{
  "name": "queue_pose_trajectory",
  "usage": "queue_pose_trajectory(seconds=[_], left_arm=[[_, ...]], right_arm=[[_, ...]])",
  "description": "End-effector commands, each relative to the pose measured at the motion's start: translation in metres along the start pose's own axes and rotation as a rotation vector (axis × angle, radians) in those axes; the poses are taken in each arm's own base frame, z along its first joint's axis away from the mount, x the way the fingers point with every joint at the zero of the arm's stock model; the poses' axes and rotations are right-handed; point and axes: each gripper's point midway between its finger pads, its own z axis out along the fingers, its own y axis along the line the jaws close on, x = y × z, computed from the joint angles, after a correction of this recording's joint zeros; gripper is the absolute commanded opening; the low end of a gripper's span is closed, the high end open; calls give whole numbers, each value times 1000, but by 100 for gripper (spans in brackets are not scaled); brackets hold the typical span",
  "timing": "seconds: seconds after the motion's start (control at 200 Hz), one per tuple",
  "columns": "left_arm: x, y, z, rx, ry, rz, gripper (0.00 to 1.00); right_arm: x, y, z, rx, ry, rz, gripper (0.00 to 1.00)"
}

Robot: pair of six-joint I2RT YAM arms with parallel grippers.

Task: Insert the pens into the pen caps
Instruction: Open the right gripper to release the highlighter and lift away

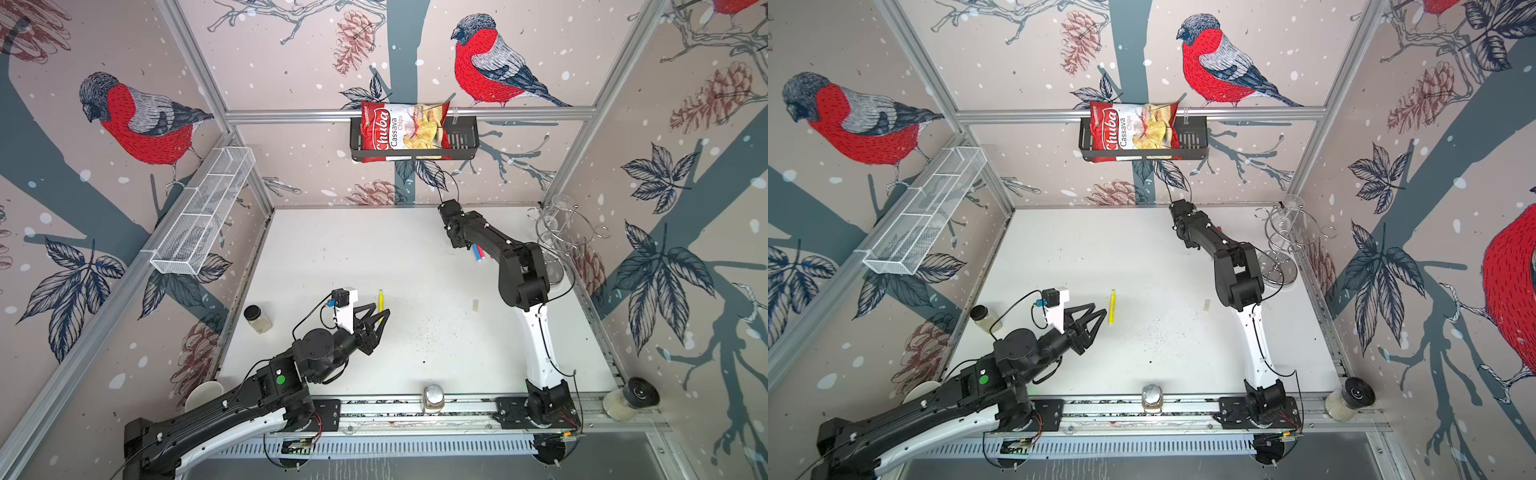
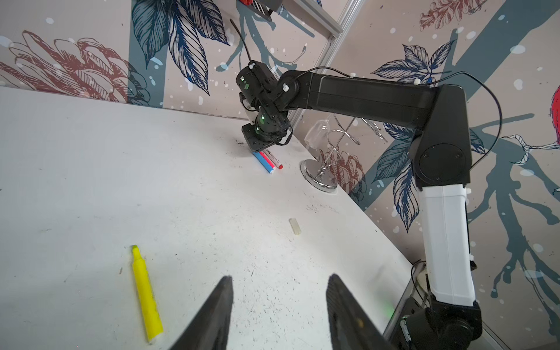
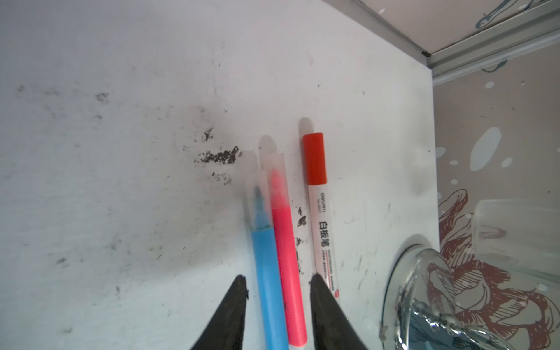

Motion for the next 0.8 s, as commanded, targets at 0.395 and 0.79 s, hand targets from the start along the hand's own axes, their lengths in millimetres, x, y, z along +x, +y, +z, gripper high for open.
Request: queue_pose_trajectory(seconds=[0.395, 0.79], left_arm=[[27, 27, 11, -183, 148, 48, 51], [73, 61, 32, -403, 392, 60, 52]], right_arm=[[-9, -25, -89, -181, -108, 176, 38], [12, -21, -117, -330, -129, 253, 39]])
